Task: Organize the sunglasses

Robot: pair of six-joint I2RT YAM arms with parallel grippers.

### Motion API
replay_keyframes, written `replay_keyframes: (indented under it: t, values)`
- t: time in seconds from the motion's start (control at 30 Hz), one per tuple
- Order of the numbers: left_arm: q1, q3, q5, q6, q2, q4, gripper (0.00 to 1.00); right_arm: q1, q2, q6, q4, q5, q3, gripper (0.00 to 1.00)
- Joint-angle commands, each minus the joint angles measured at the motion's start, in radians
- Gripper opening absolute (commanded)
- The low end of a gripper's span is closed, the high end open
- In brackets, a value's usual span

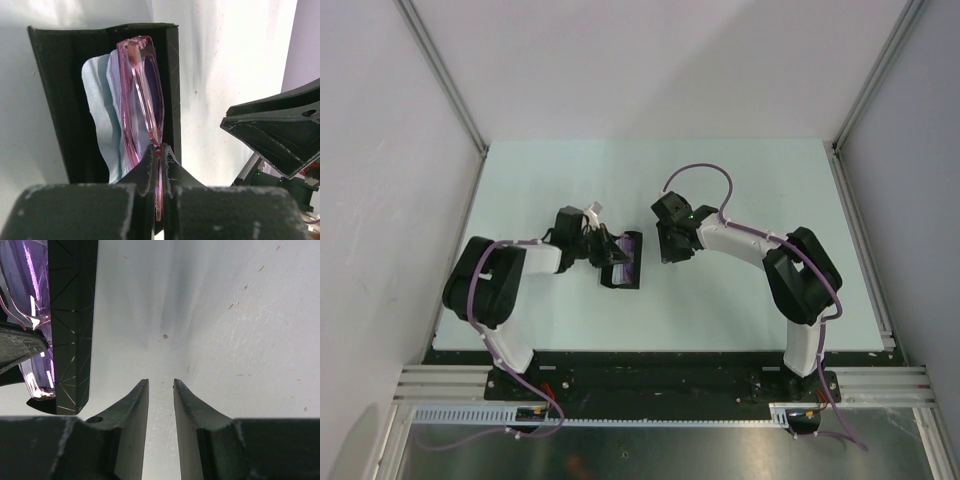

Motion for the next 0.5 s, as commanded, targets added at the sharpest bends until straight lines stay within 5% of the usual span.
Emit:
replay_keyframes:
  t: [0.0,0.47]
  values:
    - [-0.006,0.038,0.08,0.05,0.028,-0.001,0.01,0.004,-0.024,-0.008,0.015,0.003,-0.001,0.32]
    - [-0.006,0.047,0.113,0.07,0.077,-0.012,0.04,0.003,-0.027,-0.007,0.019,0.003,-0.001,0.32]
